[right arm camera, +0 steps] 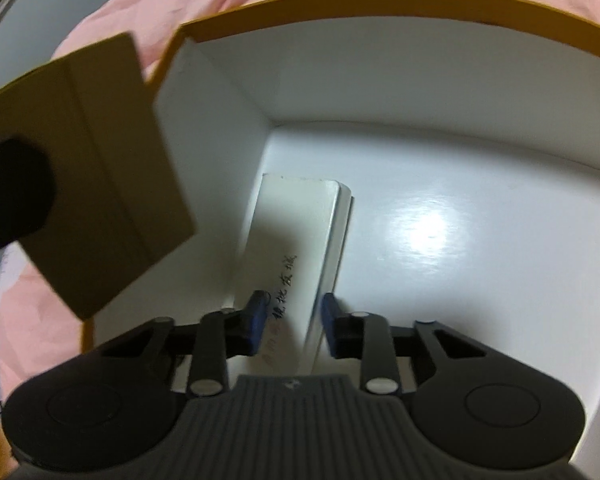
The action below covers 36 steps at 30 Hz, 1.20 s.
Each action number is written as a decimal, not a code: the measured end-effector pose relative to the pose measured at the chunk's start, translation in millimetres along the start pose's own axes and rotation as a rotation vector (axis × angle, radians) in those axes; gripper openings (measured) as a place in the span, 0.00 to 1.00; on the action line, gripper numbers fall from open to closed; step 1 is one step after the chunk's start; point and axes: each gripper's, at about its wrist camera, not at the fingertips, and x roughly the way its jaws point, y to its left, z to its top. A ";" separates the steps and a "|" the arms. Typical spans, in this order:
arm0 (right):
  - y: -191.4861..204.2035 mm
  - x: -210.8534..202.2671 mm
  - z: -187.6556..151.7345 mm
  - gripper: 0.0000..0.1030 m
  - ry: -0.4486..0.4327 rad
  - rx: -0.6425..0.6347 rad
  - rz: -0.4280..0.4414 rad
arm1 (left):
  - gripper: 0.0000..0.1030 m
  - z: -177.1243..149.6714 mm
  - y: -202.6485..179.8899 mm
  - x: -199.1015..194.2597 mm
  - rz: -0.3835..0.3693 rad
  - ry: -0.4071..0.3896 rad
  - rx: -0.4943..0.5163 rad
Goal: Organize objects
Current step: 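Carry the white box into the orange box with the right gripper and release it, then lower the gold box into the orange box with the left gripper and release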
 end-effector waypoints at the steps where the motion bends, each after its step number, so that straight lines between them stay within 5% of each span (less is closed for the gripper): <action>1: 0.7 1.5 0.8 0.21 0.006 -0.004 0.023 | 0.66 0.4 0.0 0.7 0.001 0.000 0.000; 8: -5.1 -3.3 -2.6 0.15 -0.001 -0.028 0.056 | 0.66 6.6 -2.6 14.2 -0.002 0.023 0.002; 14: -15.2 -45.1 -15.7 0.17 -0.112 -0.126 -0.027 | 0.66 9.7 -16.4 40.2 0.009 0.045 0.048; 21: -14.9 -72.1 -24.5 0.13 -0.228 -0.144 0.113 | 0.66 8.7 -20.6 65.8 0.079 0.051 0.048; 26: -2.8 -59.0 -1.5 0.08 -0.334 -0.099 0.165 | 0.66 7.3 -17.2 74.3 0.125 0.039 0.029; 36: -6.0 -26.5 23.2 0.05 -0.315 -0.096 0.124 | 0.66 9.5 -6.7 91.0 0.156 0.105 -0.023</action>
